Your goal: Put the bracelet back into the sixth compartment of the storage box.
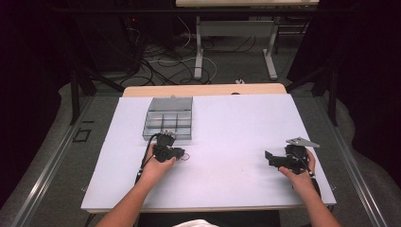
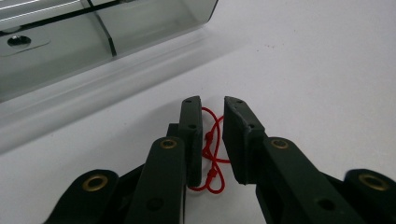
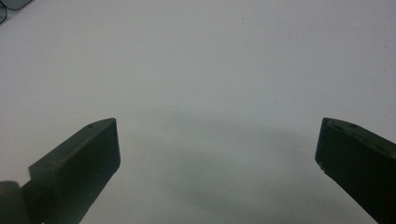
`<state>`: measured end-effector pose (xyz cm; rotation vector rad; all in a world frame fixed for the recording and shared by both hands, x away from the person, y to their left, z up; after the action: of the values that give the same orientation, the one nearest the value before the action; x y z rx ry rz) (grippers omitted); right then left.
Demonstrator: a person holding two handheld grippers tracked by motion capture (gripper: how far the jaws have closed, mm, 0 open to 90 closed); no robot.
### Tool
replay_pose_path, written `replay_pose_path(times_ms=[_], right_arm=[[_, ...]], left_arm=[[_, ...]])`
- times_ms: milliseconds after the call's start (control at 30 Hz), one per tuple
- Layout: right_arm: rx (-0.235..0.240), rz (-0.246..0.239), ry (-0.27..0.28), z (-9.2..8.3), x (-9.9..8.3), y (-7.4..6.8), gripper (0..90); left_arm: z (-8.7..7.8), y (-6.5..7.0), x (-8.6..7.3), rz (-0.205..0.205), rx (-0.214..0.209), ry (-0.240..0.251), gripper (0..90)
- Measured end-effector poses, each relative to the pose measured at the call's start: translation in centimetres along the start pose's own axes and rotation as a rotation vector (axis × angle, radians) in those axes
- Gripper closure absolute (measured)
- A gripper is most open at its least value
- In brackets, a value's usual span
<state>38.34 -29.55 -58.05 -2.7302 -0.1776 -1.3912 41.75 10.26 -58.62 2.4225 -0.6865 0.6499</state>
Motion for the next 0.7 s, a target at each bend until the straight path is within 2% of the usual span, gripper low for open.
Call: replay_pose_path(times_ms=[67, 233, 300, 700], right_arm=[[-0.002, -0.01, 0.003, 0.05, -0.01, 0.12, 0.0], [-0.001, 0.001, -0.001, 0.01, -0.01, -0.03, 0.0], [-0.003, -0.007, 0.001, 0.07, -0.02, 0.01, 0.0], [-0.001, -0.01, -0.001, 0.1, -0.04, 0.03, 0.0]], left_arm=[[0.02, -0.04, -0.06, 0.006, 0.005, -0.011, 79.8], [0.14, -0.05, -0.1, 0.009, 0.009, -0.011, 81.8], [0.11, -0.07, -0.11, 0.026, 0.01, -0.02, 82.3], [0.17, -0.13, -0.12, 0.039, 0.02, -0.017, 86.1]])
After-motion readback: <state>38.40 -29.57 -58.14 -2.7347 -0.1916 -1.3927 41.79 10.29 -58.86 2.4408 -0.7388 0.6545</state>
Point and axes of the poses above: each handheld gripper's, and its own axes: z roughly forward along the jaws, x roughly out of its top, y roughly to its right, the point moved 5 cm from there along z, roughly forward along the jaws, and after that the axes turned 9 degrees about -x, right-handed, at the moved point
